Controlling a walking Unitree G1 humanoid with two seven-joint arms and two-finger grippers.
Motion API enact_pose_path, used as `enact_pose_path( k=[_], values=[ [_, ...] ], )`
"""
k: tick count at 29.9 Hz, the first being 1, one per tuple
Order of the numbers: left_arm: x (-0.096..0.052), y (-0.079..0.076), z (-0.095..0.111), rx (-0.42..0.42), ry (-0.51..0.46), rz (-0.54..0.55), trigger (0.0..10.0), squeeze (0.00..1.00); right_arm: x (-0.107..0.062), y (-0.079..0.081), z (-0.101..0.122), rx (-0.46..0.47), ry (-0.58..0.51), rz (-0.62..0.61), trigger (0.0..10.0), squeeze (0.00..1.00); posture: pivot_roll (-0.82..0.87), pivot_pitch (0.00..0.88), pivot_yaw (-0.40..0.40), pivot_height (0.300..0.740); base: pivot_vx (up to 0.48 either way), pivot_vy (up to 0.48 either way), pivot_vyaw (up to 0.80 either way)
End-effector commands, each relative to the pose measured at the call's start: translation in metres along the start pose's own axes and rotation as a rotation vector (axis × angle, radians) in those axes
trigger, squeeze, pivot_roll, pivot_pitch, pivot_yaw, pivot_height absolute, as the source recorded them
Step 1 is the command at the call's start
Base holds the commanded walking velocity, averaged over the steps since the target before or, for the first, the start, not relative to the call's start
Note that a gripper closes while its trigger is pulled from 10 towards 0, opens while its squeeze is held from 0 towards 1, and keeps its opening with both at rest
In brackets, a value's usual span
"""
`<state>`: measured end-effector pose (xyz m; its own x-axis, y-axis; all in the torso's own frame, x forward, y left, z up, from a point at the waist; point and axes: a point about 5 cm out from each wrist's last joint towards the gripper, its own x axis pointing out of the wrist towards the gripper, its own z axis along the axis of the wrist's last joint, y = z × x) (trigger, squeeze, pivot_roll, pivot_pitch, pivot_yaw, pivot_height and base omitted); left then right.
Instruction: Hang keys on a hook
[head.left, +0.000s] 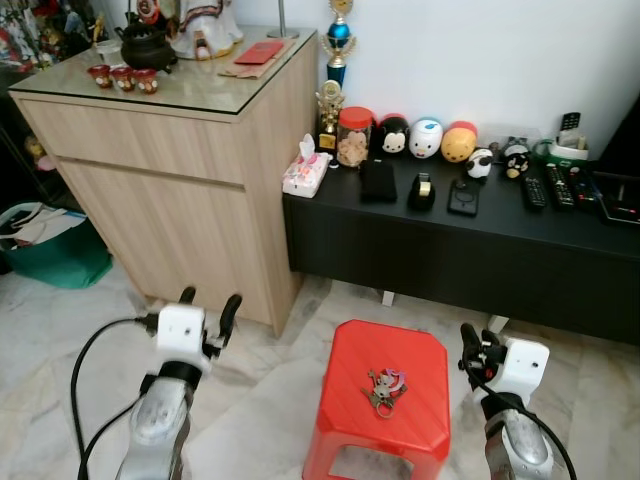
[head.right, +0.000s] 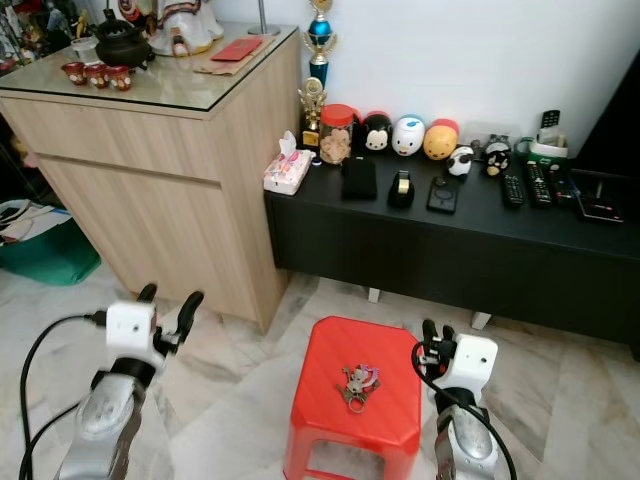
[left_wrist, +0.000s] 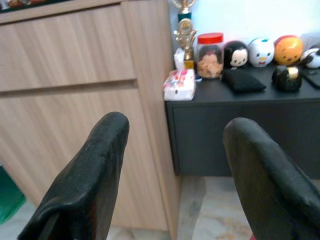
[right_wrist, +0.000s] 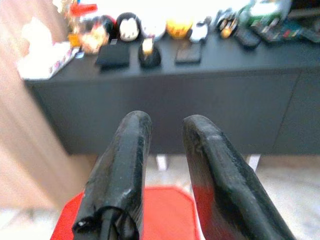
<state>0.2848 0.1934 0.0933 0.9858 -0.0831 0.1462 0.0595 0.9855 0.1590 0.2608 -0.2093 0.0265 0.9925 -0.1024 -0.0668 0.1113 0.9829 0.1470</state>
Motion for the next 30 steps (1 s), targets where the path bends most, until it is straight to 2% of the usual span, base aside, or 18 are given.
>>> enact_pose_path(
  k=[1, 2, 8, 17, 24, 30],
  values=[
    [0.003, 0.002, -0.004, -0.009, 0.018, 0.025, 10.0, 0.00, -0.001, -0.001, 0.002, 0.014, 0.000, -0.013, 10.0, 0.00, -0.06, 0.000, -0.016, 0.740, 0.000, 0.000, 0.00],
    [0.010, -0.002, 0.001, -0.028, 0.001, 0.040, 10.0, 0.00, 0.001, -0.002, 0.011, 0.009, -0.024, 0.003, 10.0, 0.00, -0.07, 0.000, -0.016, 0.740, 0.000, 0.000, 0.00],
    [0.018, -0.008, 0.008, -0.046, -0.012, 0.039, 10.0, 0.00, 0.012, -0.013, 0.023, -0.011, -0.053, -0.026, 10.0, 0.00, -0.06, 0.000, -0.014, 0.740, 0.000, 0.000, 0.00],
    [0.023, 0.007, 0.007, -0.038, -0.021, 0.118, 10.0, 0.00, 0.022, -0.016, 0.037, -0.036, -0.071, -0.024, 10.0, 0.00, -0.09, 0.000, -0.051, 0.740, 0.000, 0.000, 0.00],
    [0.032, -0.005, 0.013, -0.041, -0.045, 0.114, 10.0, 0.00, 0.037, -0.030, 0.056, -0.055, -0.097, -0.041, 10.0, 0.00, -0.08, 0.000, -0.101, 0.740, 0.000, 0.000, 0.00],
    [0.034, -0.010, 0.020, -0.035, -0.078, 0.101, 10.0, 0.00, 0.043, -0.043, 0.076, -0.084, -0.141, -0.062, 10.0, 0.00, -0.08, 0.000, -0.119, 0.740, 0.000, 0.000, 0.00]
  ],
)
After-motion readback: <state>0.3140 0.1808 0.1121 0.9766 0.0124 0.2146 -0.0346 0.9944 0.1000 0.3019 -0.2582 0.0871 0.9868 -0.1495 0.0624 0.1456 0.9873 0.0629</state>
